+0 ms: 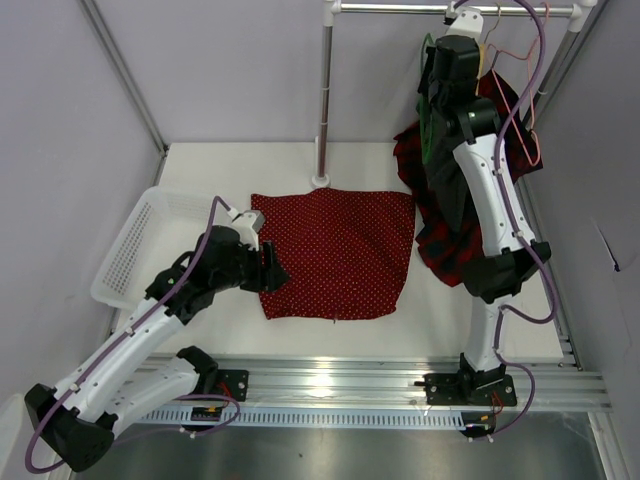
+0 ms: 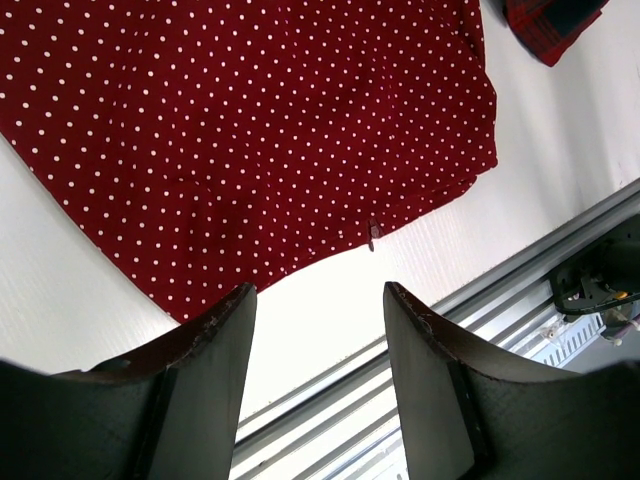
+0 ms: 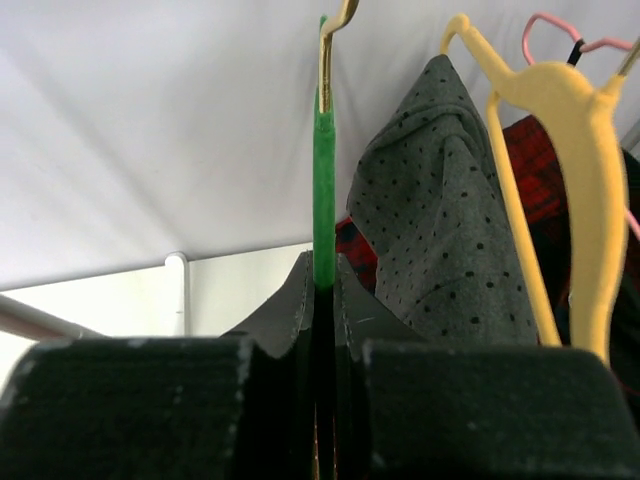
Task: Place the skirt on the hanger
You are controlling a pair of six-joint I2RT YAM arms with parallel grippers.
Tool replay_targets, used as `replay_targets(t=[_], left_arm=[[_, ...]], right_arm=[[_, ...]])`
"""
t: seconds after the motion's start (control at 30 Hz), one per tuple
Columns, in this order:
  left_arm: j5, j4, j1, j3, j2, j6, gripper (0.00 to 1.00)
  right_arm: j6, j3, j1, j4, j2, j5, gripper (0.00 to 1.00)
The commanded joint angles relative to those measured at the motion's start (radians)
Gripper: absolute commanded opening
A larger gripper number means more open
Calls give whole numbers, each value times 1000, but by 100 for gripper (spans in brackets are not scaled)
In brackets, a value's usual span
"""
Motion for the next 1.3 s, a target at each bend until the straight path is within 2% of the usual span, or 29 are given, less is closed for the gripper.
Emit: replay_targets(t=[0.0, 0.37, 0.7, 0.83, 1.03, 1.17, 1.2, 1.27], left_arm=[[11, 20, -1, -4, -16, 6, 59], [25, 40, -1, -26, -18, -3, 58], [25, 55, -1, -30, -21, -4, 58], [34, 74, -1, -30, -10, -12, 57], [45, 91, -3, -32, -10, -37, 56], [42, 98, -1, -40, -22, -67, 54], [40, 100, -3, -38, -37, -73, 54], [43, 88, -3, -37, -56, -83, 54]], right_arm=[[-15, -11, -2, 21, -123, -36, 0], [-14, -54, -2, -56, -200, -93, 0], [-14, -101, 8, -28, -310, -267, 0], [14, -219, 9, 1, -414, -317, 0], [106, -485, 9, 29, -627, -432, 0], [211, -759, 17, 84, -785, -604, 0], [260, -898, 35, 99, -818, -624, 0], [323, -1060, 64, 217, -913, -713, 0]])
